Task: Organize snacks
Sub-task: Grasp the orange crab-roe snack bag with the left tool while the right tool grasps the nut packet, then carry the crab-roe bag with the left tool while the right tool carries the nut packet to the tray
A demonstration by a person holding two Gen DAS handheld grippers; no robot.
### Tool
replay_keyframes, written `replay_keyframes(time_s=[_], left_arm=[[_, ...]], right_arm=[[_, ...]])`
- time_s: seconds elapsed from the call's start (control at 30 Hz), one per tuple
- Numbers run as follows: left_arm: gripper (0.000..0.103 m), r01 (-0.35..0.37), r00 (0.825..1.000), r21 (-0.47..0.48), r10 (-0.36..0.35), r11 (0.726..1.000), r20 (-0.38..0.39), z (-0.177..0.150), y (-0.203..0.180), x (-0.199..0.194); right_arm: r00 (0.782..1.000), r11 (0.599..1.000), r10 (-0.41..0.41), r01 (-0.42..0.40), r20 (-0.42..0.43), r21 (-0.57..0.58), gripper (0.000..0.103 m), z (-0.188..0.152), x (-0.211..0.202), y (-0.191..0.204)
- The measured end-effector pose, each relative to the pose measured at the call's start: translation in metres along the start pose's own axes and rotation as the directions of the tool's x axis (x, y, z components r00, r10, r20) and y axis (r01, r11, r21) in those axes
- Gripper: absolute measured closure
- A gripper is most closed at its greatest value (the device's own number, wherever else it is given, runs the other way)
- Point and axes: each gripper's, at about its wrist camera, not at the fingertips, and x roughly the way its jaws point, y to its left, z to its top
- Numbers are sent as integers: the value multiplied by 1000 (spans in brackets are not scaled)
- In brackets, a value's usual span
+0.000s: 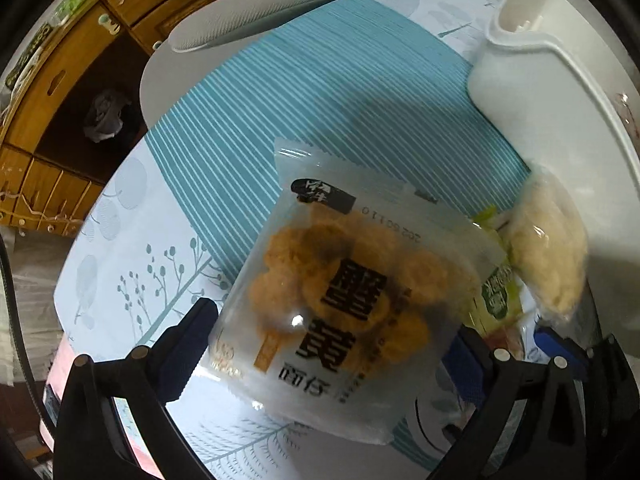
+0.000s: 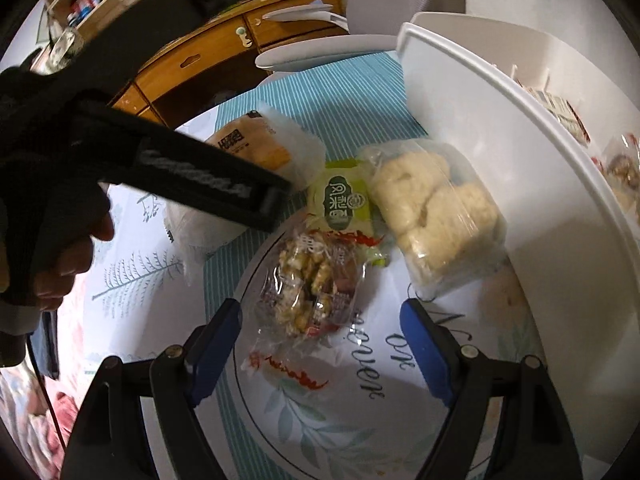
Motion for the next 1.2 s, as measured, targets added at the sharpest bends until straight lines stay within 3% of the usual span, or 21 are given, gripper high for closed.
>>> replay_keyframes(time_s=[0.33,0.5,0.77,0.83,0.87,1.03,1.2], left_arm=[[7,7,998,-89,-2,996,55,-7,4,0],[10,8,997,-157,4,988,77,-19,7,-3],[13,25,998,-254,-9,967,64,-57,12,-8],[13,25,999,-271,-11,962,53,-68,13,-9],[13,25,999,-278,-12,960,47,-74,12,-11],[13,22,999,-328,-12,944,34,-105,14,-25],[13,28,999,-366,-16,930,34,-138,12,-44]], right_arm=[[998,993,-53,54,16,-100,31,-8,0,4],[996,989,-88,89,15,-117,52,-7,-2,4],[998,991,-62,60,-13,-118,59,-16,-14,3],[998,992,-56,54,-13,-118,66,-18,-19,3],[998,991,-59,57,-12,-123,74,-20,-23,4],[997,993,-39,32,-60,-112,75,-34,-34,1],[998,994,-34,28,-55,-107,75,-49,-54,-3]])
